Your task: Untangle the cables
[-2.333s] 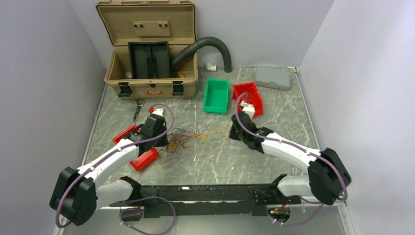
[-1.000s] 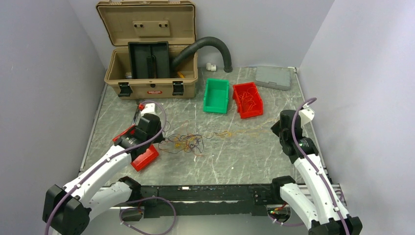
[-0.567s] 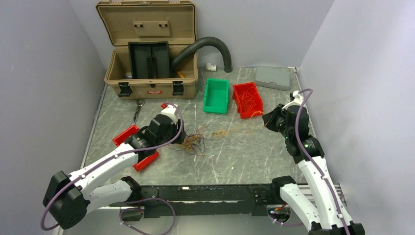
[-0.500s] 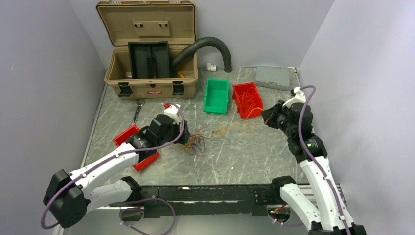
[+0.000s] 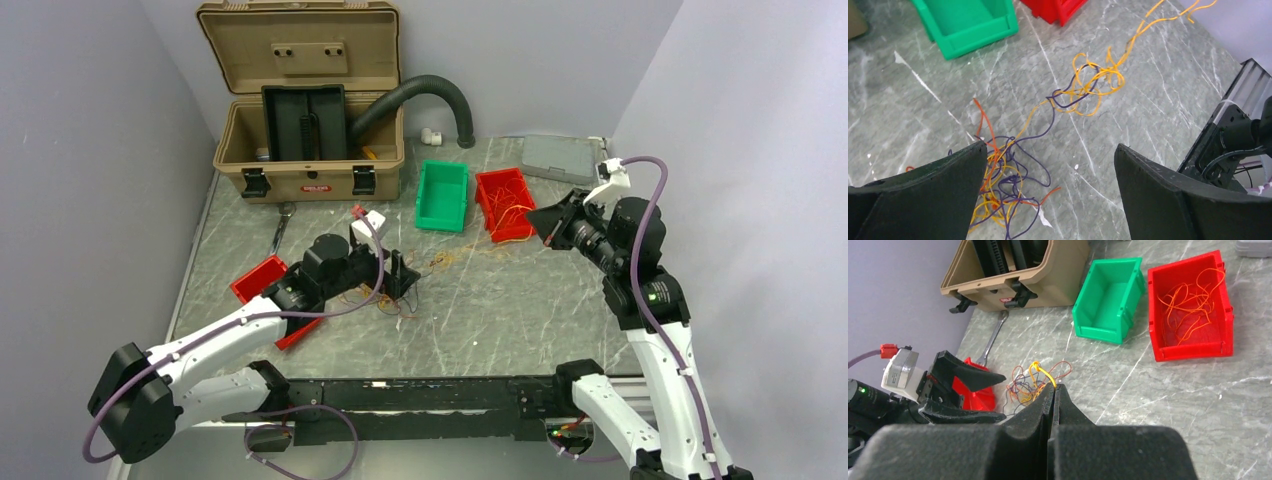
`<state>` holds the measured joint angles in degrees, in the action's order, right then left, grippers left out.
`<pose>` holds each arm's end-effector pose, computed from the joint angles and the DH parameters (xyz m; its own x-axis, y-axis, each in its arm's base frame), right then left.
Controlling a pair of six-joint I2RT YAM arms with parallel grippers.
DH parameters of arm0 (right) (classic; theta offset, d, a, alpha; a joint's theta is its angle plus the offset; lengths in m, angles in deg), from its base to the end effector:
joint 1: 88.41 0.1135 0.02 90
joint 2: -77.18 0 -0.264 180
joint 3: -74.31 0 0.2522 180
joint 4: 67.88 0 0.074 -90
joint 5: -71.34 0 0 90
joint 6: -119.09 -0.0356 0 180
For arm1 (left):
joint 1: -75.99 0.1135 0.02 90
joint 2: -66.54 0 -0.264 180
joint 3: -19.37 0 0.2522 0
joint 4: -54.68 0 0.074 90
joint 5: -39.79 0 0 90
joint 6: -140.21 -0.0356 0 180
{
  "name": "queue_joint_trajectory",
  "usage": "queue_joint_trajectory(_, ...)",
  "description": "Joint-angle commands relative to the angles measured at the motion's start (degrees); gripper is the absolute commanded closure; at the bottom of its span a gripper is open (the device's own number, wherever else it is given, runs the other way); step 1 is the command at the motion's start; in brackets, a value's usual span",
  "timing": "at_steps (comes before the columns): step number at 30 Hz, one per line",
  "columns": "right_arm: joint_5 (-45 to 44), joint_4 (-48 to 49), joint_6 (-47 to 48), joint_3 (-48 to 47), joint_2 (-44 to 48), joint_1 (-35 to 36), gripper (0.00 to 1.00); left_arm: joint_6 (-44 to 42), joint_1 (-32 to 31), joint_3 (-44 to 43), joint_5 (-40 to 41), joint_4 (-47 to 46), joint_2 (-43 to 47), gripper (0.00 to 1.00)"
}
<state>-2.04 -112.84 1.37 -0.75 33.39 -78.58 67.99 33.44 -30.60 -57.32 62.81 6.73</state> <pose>0.1461 0.0356 0.4015 -0.4099 0.3813 -0.8286 -0.2787 0.8126 0.5119 0.1736 -0.1654 0.2649 -0.4478 -0.0002 -0.8941 0.6522 0.6840 -0.3268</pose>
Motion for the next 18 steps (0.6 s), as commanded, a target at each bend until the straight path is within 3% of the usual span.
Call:
queue_joint_trajectory(1, 2.44, -1.07, 0.74, -3.16, -0.07, -0.08, 1.00, -4.10, -0.61, 1.94, -4.76, -9.54, 0.99, 0.01)
queue_joint_trajectory(12, -1.33, -1.96, 0.42, -3.52, 1.10, -0.07, 1.00, -7.75, -1.11, 5.84, -6.28, -20.84, -3.58, 0.02)
queue_joint_trajectory(18, -2.55, -1.78, -0.29, -2.82, 1.85, -0.10, 1.00, -6.65, -1.51, 5.81, -8.05, -24.74, -11.07, 0.04)
